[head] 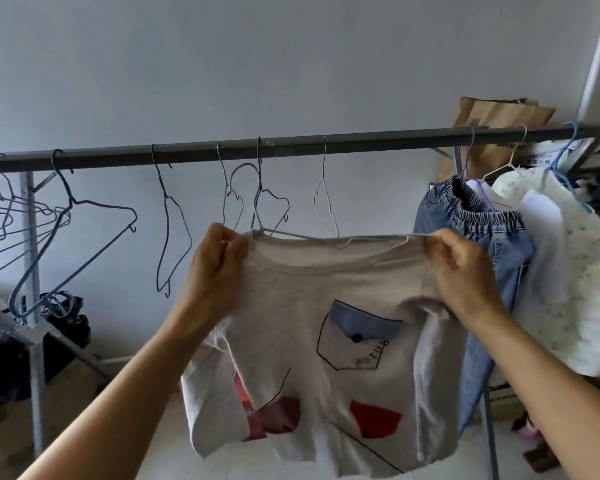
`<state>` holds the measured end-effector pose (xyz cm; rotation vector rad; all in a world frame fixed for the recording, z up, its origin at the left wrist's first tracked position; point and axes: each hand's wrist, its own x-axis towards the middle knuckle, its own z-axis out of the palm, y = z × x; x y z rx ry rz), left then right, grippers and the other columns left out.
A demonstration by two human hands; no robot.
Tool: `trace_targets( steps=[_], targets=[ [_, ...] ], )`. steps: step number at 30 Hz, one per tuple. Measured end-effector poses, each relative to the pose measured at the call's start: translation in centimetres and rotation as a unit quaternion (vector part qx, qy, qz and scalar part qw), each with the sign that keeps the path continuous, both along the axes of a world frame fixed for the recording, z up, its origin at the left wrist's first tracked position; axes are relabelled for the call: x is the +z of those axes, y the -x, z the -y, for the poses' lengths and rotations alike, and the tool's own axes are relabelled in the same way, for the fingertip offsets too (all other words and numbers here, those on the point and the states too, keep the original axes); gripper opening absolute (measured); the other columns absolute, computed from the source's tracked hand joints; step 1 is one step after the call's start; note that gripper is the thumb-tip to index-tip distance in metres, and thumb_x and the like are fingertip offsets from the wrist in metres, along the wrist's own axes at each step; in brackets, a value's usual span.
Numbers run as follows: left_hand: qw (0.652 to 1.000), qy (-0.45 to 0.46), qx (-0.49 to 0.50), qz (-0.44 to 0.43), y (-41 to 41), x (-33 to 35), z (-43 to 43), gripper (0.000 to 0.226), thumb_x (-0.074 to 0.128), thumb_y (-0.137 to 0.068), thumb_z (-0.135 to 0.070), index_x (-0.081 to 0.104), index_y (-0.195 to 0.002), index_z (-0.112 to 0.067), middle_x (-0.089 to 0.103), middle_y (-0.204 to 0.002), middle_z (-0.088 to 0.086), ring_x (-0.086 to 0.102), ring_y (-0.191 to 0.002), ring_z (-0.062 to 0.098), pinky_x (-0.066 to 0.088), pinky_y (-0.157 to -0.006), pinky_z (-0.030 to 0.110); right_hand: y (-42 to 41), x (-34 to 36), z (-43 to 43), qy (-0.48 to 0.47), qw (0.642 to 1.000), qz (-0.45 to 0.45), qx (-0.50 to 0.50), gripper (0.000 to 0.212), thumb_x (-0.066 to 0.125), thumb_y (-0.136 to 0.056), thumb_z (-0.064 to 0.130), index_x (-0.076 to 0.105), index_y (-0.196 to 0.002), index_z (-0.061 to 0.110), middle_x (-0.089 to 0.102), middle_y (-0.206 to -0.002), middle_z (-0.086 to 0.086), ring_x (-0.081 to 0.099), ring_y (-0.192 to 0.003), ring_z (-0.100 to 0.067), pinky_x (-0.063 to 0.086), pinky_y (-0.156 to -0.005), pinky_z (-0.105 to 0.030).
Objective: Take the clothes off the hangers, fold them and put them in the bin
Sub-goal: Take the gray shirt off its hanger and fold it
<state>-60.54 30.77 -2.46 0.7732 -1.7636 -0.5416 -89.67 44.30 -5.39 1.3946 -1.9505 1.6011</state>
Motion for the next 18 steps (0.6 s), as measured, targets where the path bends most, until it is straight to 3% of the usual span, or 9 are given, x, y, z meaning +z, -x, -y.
trace_targets(
  steps=[5, 8, 10, 11, 13, 15, 18],
  targets=[
    [0.993, -0.066, -0.044, -0.085, -0.4, -0.6, 0.1, 0.021, 0.049, -0.102, -0.024, 0.049, -0.084, -0.013, 0.047, -0.069, 0.004, 0.039, -0.061, 0.011, 0.035, -0.052, 0.027, -0.2, -1.1, 0.8, -0.140, 0.986, 0.054, 0.079, 0.026, 0.054, -0.097, 0.022, 0.062, -0.078, 0.007, 0.059, -0.067, -0.011, 0.053, -0.068, -0.020, 0.042, -0.064, -0.037],
    [0.990, -0.078, -0.076, -0.092, 0.4, -1.1, -0.2, 0.022, 0.050, -0.101, -0.021, 0.049, -0.080, -0.015, 0.042, -0.067, 0.001, 0.038, -0.061, 0.012, 0.033, -0.052, 0.027, -1.6, -1.1, 0.6, -0.130, 0.961, 0.161, 0.186, 0.012, 0.063, -0.092, 0.017, 0.067, -0.101, 0.010, 0.067, -0.088, -0.002, 0.061, -0.081, -0.016, 0.043, -0.068, -0.025],
    [0.989, -0.080, -0.096, -0.080, 0.9, -1.4, -0.5, 0.022, 0.050, -0.101, -0.019, 0.048, -0.080, -0.015, 0.040, -0.066, -0.004, 0.038, -0.059, 0.010, 0.033, -0.052, 0.024, -2.2, -0.5, 0.4, -0.100, 0.930, 0.228, 0.270, 0.042, 0.069, -0.082, 0.019, 0.057, -0.122, 0.021, 0.068, -0.105, -0.001, 0.064, -0.091, -0.015, 0.047, -0.072, -0.025],
    [0.988, -0.080, -0.105, -0.076, 1.2, -1.5, -0.6, 0.022, 0.050, -0.101, -0.018, 0.048, -0.079, -0.014, 0.040, -0.065, -0.005, 0.038, -0.058, 0.008, 0.033, -0.051, 0.022, -2.4, -0.2, 0.4, -0.091, 0.919, 0.247, 0.293, 0.051, 0.071, -0.078, 0.022, 0.053, -0.126, 0.022, 0.068, -0.107, -0.001, 0.065, -0.086, -0.016, 0.047, -0.068, -0.028],
    [0.986, -0.085, -0.118, -0.078, 1.5, -1.7, -0.9, 0.023, 0.051, -0.101, -0.015, 0.048, -0.078, -0.011, 0.039, -0.063, -0.005, 0.037, -0.055, 0.006, 0.033, -0.049, 0.019, -2.8, 0.4, 0.4, -0.058, 0.908, 0.283, 0.304, 0.052, 0.078, -0.075, 0.031, 0.053, -0.119, 0.019, 0.067, -0.096, -0.004, 0.059, -0.065, -0.015, 0.042, -0.053, -0.029],
    [0.983, -0.093, -0.137, -0.077, 1.7, -1.9, -1.1, 0.021, 0.051, -0.100, -0.012, 0.049, -0.080, -0.007, 0.040, -0.064, -0.003, 0.037, -0.056, 0.007, 0.033, -0.049, 0.017, -2.7, 0.9, 0.3, -0.032, 0.912, 0.297, 0.282, 0.051, 0.078, -0.072, 0.048, 0.054, -0.098, 0.012, 0.055, -0.072, -0.003, 0.046, -0.050, -0.009, 0.032, -0.041, -0.022],
    [0.981, -0.101, -0.158, -0.046, 2.1, -2.7, -1.6, 0.019, 0.052, -0.099, -0.009, 0.051, -0.083, 0.000, 0.044, -0.065, -0.001, 0.039, -0.059, 0.009, 0.034, -0.050, 0.016, -3.0, 1.2, -0.1, -0.071, 0.924, 0.258, 0.273, 0.049, 0.063, -0.080, 0.053, 0.052, -0.081, 0.004, 0.043, -0.056, 0.003, 0.034, -0.046, -0.007, 0.025, -0.041, -0.018]
  ],
)
